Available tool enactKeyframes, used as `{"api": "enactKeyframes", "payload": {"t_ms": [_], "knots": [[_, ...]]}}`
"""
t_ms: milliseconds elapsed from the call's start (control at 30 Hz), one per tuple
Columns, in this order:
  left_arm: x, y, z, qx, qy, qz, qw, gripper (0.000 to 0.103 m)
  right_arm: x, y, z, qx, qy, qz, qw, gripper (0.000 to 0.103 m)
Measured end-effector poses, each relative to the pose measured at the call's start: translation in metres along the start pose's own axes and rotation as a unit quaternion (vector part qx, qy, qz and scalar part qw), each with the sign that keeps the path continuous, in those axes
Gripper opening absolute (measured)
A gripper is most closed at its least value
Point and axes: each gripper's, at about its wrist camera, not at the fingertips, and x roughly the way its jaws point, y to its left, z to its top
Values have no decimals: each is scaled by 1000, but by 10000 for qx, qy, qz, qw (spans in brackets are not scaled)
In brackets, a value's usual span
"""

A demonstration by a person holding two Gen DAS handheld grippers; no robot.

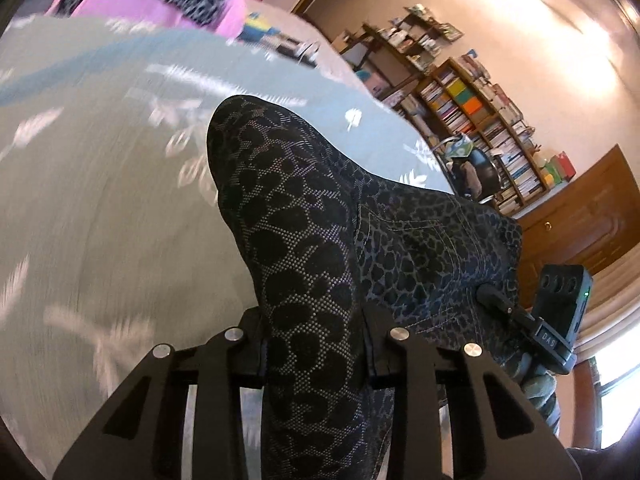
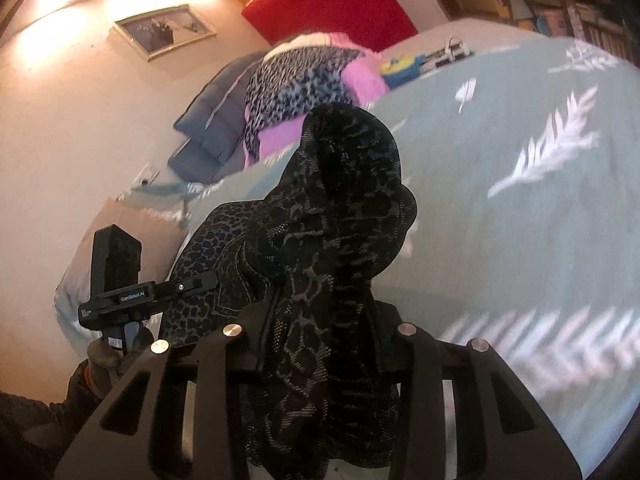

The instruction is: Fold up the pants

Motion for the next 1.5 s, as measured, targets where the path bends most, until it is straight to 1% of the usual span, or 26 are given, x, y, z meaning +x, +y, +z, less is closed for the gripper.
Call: {"api": "enactKeyframes", "payload": {"t_ms": [133,233,333,433,533,600,700,767,833,867,933,967,1000,1067,1100,1167,1200,1233,1267,1333,1367,1433,1500], "knots": [[34,-3,51,55,-93,10,9999,32,23,-28,44,95,-148,-93,9998,37],[61,0,85,120,-103,62,9999,32,45,-51,71,148,-170,-155,9996,37],[90,9,113,127,-81,65,9999,32,72,-78,100,219,-165,-240,9993,37],[120,17,138,82,-27,85,9999,32,93,-99,120,221,-155,-333,9991,37],[149,28,152,18,48,95,9999,32,115,-120,134,252,-80,-441,9987,37],[170,38,158,-67,145,92,9998,32,128,-136,137,333,1,-506,9982,37],[192,49,160,-131,254,177,9994,33,145,-156,136,402,141,-635,9971,37],[201,60,157,-216,263,170,9993,40,152,-170,133,512,185,-636,9965,37],[207,70,155,-320,369,193,9986,56,154,-180,127,610,214,-649,9958,39],[209,72,153,-314,423,227,9984,58,154,-184,126,626,223,-670,9955,40],[210,73,153,-228,433,242,9985,65,153,-185,120,590,216,-765,9951,44],[209,73,153,-182,444,300,9984,69,152,-184,119,535,196,-896,9943,49],[207,72,155,-145,460,438,9979,74,150,-181,118,514,179,-992,9936,51],[201,75,155,-164,498,604,9968,81,143,-175,119,414,95,-1259,9911,56],[199,76,157,-199,530,716,9958,84,140,-172,121,355,42,-1415,9893,61],[189,75,155,-242,522,1046,9929,84,125,-162,122,167,-212,-1760,9840,61],[184,73,153,-206,475,1135,9922,84,121,-158,124,82,-300,-1867,9819,61],[177,66,151,-91,363,1338,9903,84,114,-147,127,-176,-446,-2097,9766,61],[173,61,148,36,266,1520,9880,84,110,-137,128,-449,-538,-2232,9722,61],[163,44,142,383,21,1917,9807,84,108,-118,131,-875,-652,-2306,9669,61],[159,35,138,551,-108,2030,9776,84,109,-107,134,-1066,-687,-2282,9653,61],[158,23,133,760,-209,2075,9751,84,120,-91,137,-1288,-576,-2098,9675,61],[164,12,129,884,-171,2004,9756,84,135,-87,140,-1348,-399,-1967,9703,61]]}}
